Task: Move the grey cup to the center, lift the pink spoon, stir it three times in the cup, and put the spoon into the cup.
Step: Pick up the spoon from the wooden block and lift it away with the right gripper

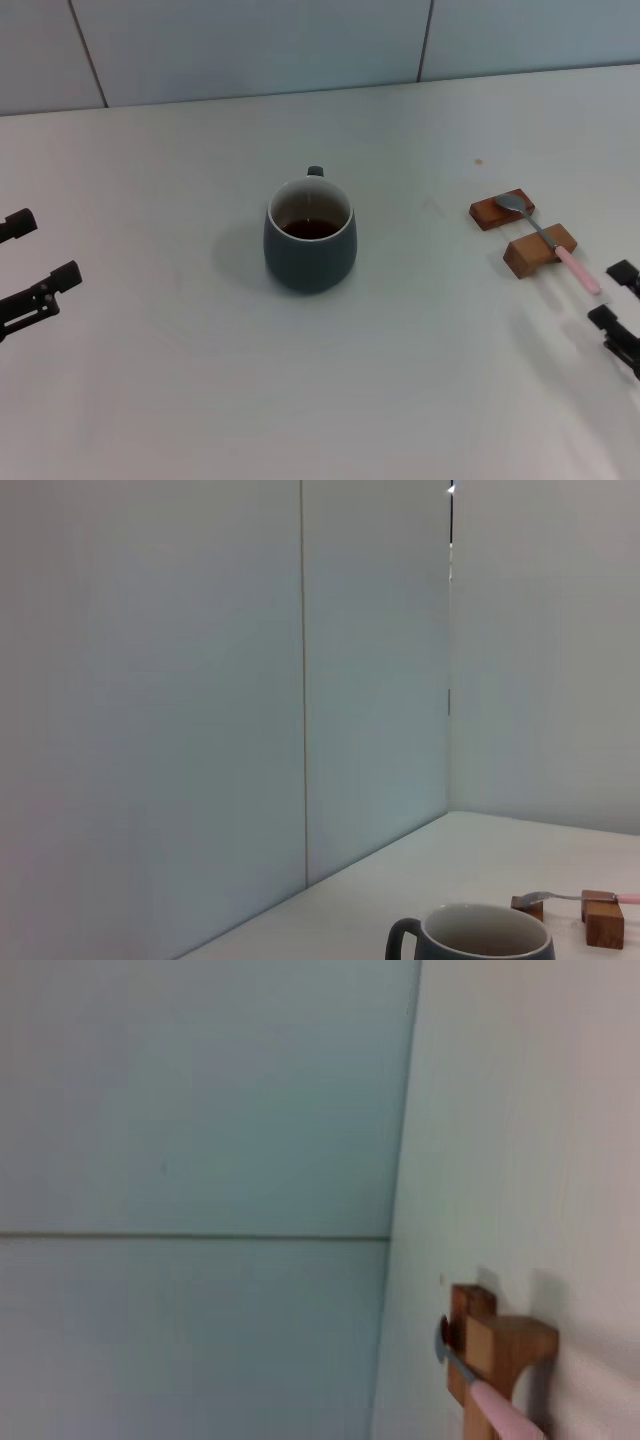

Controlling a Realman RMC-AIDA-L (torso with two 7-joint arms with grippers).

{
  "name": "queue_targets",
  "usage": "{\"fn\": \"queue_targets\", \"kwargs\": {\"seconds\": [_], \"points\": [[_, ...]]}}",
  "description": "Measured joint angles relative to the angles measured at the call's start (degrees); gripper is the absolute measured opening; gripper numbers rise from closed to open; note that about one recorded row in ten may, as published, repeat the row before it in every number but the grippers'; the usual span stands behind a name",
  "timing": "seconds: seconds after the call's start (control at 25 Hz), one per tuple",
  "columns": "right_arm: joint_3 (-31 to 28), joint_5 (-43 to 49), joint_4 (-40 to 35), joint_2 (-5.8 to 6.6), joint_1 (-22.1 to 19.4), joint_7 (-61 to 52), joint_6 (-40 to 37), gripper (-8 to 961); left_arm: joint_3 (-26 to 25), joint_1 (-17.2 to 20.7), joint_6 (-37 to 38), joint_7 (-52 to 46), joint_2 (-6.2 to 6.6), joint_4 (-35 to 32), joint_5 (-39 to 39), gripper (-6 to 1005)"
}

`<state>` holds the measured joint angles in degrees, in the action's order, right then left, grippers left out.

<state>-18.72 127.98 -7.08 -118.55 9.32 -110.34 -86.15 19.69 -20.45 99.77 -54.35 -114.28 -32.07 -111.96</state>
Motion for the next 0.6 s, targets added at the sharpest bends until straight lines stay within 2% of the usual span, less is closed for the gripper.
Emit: {"fn": "queue_targets", "kwargs": {"seconds": [0.6], "points": [[0.3, -0.3, -0.9, 0.17, 1.0, -0.6, 1.5, 798, 0.0, 1.1, 1.2, 0.0, 0.01, 0.0, 1.6, 819]]}}
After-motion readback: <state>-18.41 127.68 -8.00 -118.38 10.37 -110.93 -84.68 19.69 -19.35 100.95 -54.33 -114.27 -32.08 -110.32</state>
